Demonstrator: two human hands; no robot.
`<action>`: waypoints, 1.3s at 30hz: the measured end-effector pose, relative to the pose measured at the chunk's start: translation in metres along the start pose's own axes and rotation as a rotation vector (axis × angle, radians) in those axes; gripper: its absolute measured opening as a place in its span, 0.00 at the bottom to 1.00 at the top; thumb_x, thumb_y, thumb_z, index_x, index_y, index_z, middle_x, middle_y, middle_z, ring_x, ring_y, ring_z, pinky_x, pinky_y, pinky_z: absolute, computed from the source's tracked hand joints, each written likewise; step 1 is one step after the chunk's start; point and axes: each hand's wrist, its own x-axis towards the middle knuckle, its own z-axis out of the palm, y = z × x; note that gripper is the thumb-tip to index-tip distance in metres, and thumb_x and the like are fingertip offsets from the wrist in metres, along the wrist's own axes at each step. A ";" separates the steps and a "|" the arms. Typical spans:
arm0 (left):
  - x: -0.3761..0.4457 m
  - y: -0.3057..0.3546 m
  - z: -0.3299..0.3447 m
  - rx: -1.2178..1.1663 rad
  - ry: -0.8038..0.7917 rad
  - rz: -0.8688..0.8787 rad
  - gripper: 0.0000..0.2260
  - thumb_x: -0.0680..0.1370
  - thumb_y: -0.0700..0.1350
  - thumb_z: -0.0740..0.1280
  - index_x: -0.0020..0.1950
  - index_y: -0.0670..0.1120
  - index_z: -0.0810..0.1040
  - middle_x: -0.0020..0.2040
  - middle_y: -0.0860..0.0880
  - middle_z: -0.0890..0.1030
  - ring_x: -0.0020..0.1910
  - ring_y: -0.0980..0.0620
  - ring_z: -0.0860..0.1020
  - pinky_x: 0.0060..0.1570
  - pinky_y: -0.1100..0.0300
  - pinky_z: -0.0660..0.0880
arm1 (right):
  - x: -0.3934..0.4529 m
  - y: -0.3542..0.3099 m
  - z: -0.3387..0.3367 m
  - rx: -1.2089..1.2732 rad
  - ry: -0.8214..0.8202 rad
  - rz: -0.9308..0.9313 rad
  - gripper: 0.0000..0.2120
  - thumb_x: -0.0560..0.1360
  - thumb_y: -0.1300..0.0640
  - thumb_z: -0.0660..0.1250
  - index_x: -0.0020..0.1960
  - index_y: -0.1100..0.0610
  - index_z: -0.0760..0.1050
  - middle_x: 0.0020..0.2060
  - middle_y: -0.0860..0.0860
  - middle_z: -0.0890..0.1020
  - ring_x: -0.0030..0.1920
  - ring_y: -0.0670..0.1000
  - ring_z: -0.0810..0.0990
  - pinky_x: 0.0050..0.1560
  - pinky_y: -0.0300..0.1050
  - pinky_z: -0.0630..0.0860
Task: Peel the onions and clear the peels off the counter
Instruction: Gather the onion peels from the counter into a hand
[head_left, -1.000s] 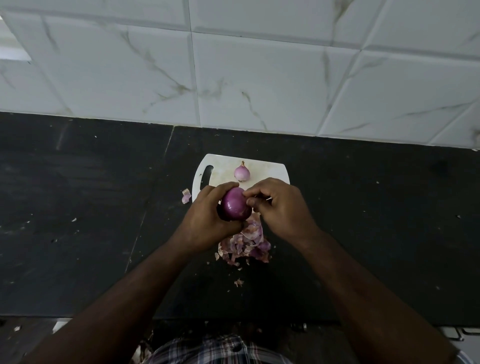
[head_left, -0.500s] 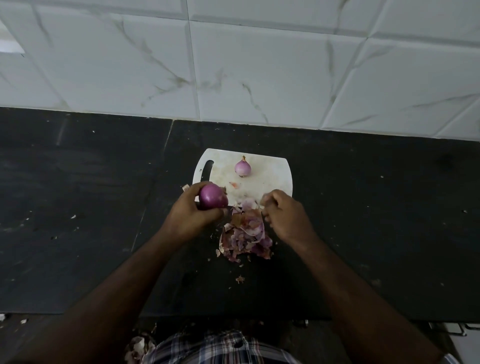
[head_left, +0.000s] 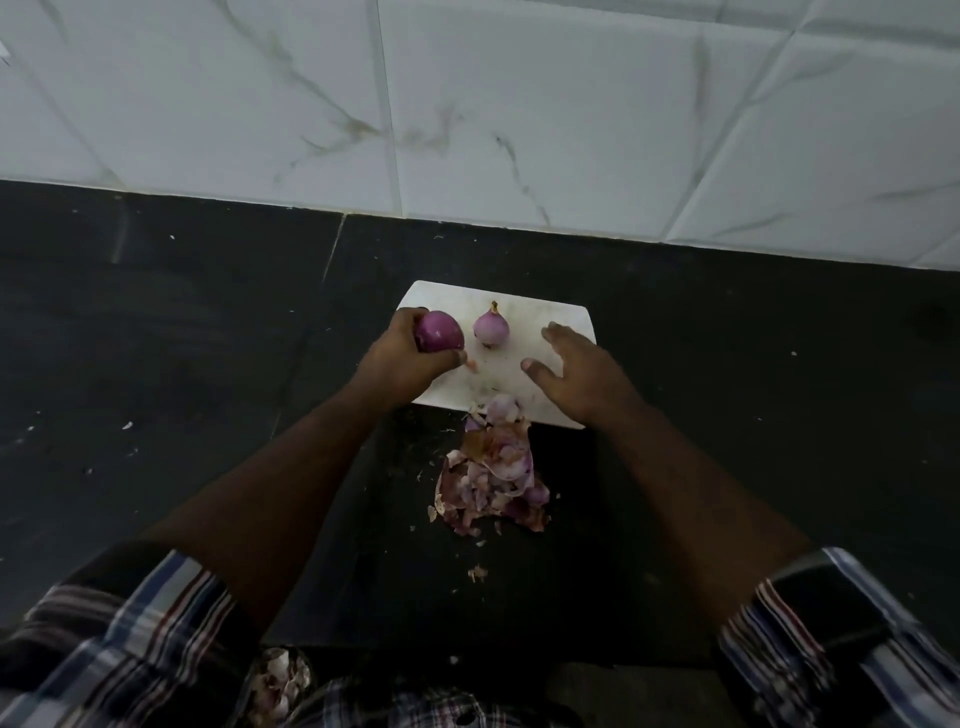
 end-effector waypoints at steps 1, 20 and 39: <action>0.005 -0.005 0.003 0.009 0.000 -0.027 0.33 0.71 0.55 0.78 0.71 0.51 0.67 0.63 0.48 0.76 0.60 0.46 0.77 0.61 0.49 0.76 | 0.009 0.004 0.005 -0.039 -0.043 0.013 0.33 0.80 0.40 0.60 0.77 0.58 0.61 0.78 0.55 0.61 0.78 0.54 0.58 0.77 0.50 0.55; 0.023 -0.024 0.001 -0.239 0.063 -0.207 0.31 0.65 0.67 0.72 0.61 0.52 0.72 0.55 0.48 0.80 0.50 0.46 0.84 0.53 0.44 0.82 | -0.024 -0.034 0.052 0.055 -0.261 -0.323 0.29 0.82 0.44 0.53 0.79 0.57 0.58 0.79 0.54 0.59 0.79 0.49 0.52 0.79 0.47 0.48; 0.023 -0.024 0.000 -0.412 0.075 -0.263 0.23 0.76 0.54 0.73 0.67 0.47 0.71 0.59 0.44 0.80 0.47 0.48 0.84 0.51 0.50 0.83 | 0.029 -0.063 0.066 -0.063 -0.157 -0.413 0.30 0.81 0.46 0.57 0.76 0.63 0.62 0.76 0.61 0.64 0.78 0.59 0.58 0.77 0.52 0.51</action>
